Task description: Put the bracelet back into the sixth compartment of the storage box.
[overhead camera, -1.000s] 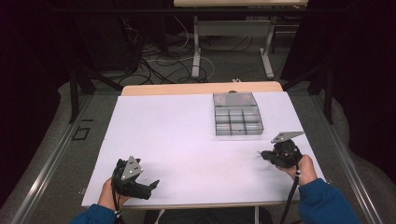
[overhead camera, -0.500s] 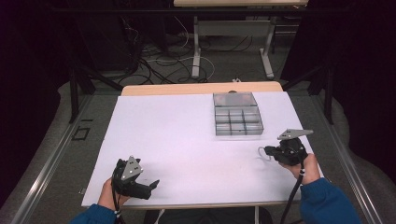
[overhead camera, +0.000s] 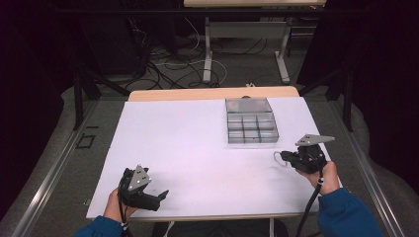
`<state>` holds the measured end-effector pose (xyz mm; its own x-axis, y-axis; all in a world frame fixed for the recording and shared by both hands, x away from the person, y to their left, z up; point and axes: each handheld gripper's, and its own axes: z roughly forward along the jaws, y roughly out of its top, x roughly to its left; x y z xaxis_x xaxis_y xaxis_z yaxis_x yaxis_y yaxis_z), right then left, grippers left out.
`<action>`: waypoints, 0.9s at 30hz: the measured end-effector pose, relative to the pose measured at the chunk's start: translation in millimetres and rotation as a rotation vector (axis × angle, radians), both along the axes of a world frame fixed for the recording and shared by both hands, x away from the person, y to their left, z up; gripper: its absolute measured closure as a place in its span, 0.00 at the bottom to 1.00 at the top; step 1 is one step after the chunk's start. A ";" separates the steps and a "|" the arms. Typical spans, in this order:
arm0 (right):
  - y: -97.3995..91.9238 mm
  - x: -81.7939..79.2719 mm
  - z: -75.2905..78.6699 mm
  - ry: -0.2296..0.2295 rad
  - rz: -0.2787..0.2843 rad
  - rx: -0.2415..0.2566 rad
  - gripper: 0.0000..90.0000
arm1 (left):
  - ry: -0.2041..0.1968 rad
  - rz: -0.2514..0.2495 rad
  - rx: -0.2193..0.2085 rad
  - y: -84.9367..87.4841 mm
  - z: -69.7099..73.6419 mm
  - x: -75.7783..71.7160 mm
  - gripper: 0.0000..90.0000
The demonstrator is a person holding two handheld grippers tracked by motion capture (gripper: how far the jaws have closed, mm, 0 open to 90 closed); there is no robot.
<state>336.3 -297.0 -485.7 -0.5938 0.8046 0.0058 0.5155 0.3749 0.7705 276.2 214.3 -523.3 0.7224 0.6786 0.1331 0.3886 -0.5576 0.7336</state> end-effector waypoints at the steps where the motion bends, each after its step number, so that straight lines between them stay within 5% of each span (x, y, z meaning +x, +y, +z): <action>1: 0.3 -0.5 1.2 -0.001 -0.003 -0.002 0.96 | 0.000 0.000 0.000 0.0 0.0 0.0 0.00; 27: 5.0 1.3 18.7 -0.113 -0.023 0.022 0.96 | 0.001 0.004 0.001 0.4 -0.2 -0.4 0.00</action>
